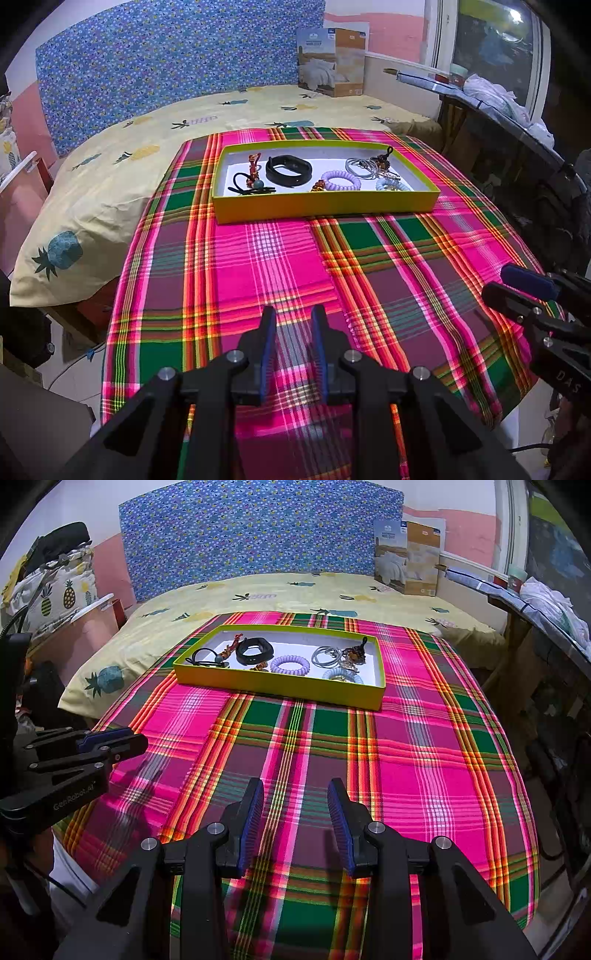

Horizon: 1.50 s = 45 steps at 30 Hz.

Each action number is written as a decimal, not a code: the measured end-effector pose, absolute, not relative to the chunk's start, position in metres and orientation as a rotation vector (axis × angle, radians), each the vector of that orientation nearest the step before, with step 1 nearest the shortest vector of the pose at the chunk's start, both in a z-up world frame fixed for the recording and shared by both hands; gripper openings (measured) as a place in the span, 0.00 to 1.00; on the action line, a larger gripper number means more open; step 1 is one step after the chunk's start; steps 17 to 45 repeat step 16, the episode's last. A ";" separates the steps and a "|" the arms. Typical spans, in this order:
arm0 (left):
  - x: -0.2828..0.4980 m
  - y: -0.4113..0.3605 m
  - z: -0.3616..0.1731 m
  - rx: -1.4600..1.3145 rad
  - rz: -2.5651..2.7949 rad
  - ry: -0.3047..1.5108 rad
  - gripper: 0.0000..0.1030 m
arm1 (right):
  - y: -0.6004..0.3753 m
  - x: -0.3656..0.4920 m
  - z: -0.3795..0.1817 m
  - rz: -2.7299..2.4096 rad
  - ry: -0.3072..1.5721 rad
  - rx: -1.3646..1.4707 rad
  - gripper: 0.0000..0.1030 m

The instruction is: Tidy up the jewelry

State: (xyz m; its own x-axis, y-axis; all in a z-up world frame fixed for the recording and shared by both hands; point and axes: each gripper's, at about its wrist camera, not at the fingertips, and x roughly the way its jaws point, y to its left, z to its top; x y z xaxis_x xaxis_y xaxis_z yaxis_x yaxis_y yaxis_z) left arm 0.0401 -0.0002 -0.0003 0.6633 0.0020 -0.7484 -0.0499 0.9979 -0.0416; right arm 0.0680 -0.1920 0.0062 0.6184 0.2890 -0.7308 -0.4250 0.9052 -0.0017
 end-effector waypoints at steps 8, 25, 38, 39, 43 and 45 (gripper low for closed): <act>0.039 -0.002 0.000 -0.059 0.023 0.851 0.19 | -0.190 0.067 0.006 0.415 0.806 -0.182 0.36; 0.038 -0.003 0.001 -0.069 0.015 0.854 0.19 | -0.189 0.067 0.007 0.414 0.804 -0.182 0.36; 0.038 -0.003 0.001 -0.069 0.015 0.854 0.19 | -0.189 0.067 0.007 0.414 0.804 -0.182 0.36; 0.038 -0.003 0.001 -0.069 0.015 0.854 0.19 | -0.189 0.067 0.007 0.414 0.804 -0.182 0.36; 0.038 -0.003 0.001 -0.069 0.015 0.854 0.19 | -0.189 0.067 0.007 0.414 0.804 -0.182 0.36; 0.038 -0.003 0.001 -0.069 0.015 0.854 0.19 | -0.189 0.067 0.007 0.414 0.804 -0.182 0.36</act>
